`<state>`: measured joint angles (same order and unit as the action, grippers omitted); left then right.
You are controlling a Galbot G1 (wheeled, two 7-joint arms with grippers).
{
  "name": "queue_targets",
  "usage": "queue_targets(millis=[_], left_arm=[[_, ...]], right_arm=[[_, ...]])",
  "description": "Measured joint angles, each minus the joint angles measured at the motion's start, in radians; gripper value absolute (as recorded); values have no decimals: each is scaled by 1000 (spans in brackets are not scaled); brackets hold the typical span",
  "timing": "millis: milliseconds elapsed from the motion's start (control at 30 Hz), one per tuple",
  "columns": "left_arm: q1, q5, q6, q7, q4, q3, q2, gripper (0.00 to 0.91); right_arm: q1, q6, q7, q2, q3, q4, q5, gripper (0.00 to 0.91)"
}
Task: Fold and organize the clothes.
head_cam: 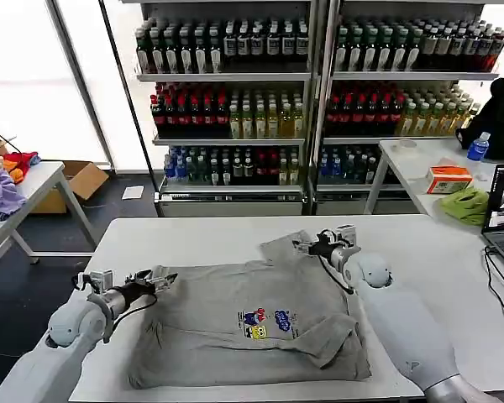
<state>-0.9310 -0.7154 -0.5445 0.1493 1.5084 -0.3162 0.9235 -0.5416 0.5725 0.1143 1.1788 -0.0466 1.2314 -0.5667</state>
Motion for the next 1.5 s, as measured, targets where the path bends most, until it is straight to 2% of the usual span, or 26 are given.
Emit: queue_targets(millis=[33, 67, 100, 133, 967, 1500], left_arm=[[6, 1, 1, 0, -7, 4, 2, 383], [9, 2, 2, 1, -12, 8, 3, 111], [12, 4, 3, 1, -16, 11, 4, 30], [13, 6, 3, 1, -19, 14, 6, 0], [-14, 7, -4, 7, -9, 16, 15, 0], [-34, -47, -11, -58, 62, -34, 6, 0]], right_arm=[[1, 0, 1, 3, 1, -6, 1, 484], [3, -1, 2, 6, 3, -11, 1, 0], [5, -2, 2, 9, 3, -16, 1, 0], [7, -3, 3, 12, 3, -21, 0, 0], [-4, -6, 2, 34, -17, -40, -58, 0], [-96, 5, -33, -17, -104, 125, -185, 0]])
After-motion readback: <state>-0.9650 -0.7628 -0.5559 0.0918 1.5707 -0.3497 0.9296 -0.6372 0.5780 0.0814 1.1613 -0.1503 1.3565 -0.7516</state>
